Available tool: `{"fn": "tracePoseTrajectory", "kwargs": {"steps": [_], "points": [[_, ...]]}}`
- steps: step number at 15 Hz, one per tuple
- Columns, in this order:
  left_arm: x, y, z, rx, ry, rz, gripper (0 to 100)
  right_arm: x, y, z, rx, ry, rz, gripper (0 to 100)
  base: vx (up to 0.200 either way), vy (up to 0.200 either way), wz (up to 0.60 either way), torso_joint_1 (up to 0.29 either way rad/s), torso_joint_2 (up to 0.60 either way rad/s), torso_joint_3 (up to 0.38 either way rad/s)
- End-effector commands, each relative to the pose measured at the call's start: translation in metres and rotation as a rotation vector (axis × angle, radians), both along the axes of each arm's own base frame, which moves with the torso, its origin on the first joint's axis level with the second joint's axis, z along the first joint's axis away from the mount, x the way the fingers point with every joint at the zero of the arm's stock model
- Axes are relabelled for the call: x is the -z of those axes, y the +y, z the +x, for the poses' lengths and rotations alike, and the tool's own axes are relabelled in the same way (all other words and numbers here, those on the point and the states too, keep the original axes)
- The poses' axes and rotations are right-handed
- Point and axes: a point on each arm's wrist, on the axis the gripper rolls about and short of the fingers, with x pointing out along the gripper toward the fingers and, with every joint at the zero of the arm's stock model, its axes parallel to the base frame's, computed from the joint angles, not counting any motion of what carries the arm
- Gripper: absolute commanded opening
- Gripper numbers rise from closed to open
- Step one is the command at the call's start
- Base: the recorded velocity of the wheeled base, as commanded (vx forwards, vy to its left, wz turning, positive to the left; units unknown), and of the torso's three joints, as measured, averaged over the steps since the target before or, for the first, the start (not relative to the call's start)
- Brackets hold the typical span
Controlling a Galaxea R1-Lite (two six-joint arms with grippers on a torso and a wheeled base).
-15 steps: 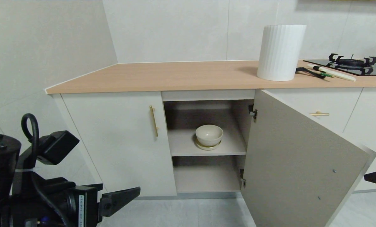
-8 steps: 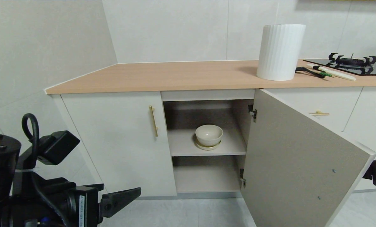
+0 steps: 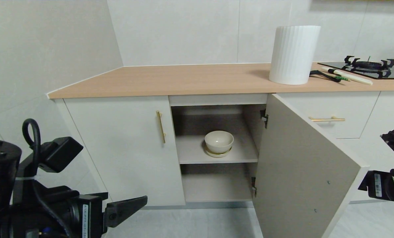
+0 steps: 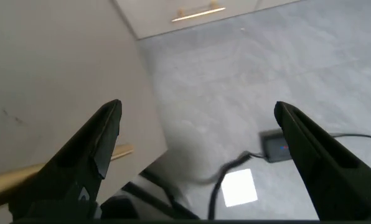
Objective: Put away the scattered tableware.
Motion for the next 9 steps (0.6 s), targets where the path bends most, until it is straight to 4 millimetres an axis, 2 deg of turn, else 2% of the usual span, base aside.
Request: {"fn": "tracePoseTrajectory", "kwargs": {"steps": [1,5,9], "points": [[0.000,0.000,0.000,0.000,0.000,0.000,100,0.002,0.012,-0.001,-0.046,0.002,0.017,100,0.000,0.000,0.00,0.000,0.00,0.000],[0.000,-0.001,0.001,0.000,0.003,0.002,100,0.008,0.041,0.007,-0.159,-0.007,0.032,100,0.000,0.000,0.00,0.000,0.00,0.000],[-0.001,0.000,0.000,-0.003,-0.005,-0.002,100,0.017,0.069,0.036,-0.220,-0.018,0.039,100,0.000,0.000,0.00,0.000,0.00,0.000]]}}
